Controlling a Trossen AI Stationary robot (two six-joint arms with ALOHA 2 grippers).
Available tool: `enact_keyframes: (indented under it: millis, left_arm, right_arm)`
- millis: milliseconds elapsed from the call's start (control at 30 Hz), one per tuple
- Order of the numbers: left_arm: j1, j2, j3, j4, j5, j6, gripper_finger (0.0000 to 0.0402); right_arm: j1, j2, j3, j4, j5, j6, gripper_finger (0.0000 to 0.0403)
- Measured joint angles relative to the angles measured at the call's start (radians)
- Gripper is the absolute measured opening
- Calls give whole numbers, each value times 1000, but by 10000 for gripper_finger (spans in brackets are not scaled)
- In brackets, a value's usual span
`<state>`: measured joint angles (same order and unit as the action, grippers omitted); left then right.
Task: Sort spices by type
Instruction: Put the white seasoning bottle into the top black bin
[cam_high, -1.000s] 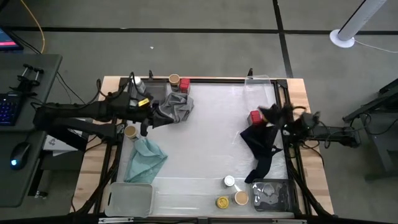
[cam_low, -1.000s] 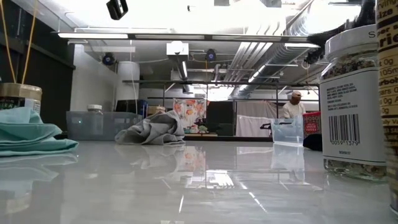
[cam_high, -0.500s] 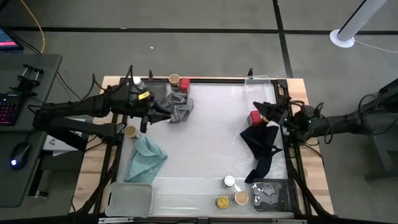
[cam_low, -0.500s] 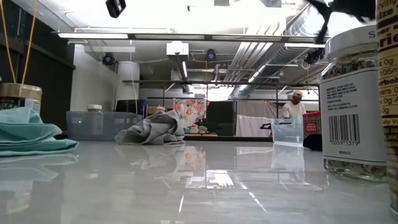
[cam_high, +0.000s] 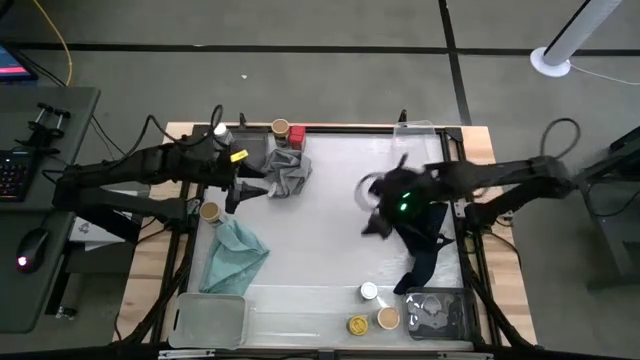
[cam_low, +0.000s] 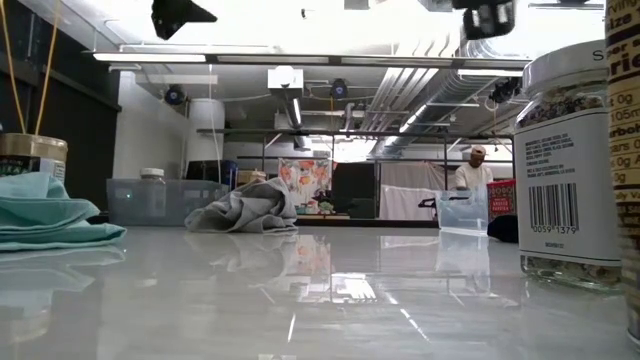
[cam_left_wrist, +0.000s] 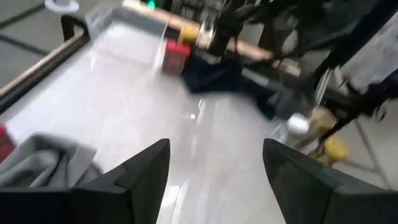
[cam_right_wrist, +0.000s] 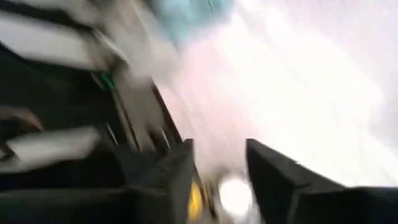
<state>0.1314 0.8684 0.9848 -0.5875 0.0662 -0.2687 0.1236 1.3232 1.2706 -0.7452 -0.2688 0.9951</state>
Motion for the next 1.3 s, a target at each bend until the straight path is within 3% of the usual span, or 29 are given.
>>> enact_keyframes:
  millis: [133,300,500,733,1300]
  left_arm:
    - [0,-1,0,-69,1,49,251]
    - [0,-1,0,-82,1,53,251]
    - [0,-1,0,-83,1,53,250]
    - [0,-1,0,-82,2,30,250]
    - [0,-1,0,-82,2,9,250]
  right_arm:
    - [79,167,113,-231,-109,103,229]
    - [169,327,180,-258,-186,398,288]
    - [273,464,242,-259,-111,683,295]
    - [348,531,267,-292,57,900,295]
    - [355,656,265,-267,87,829,295]
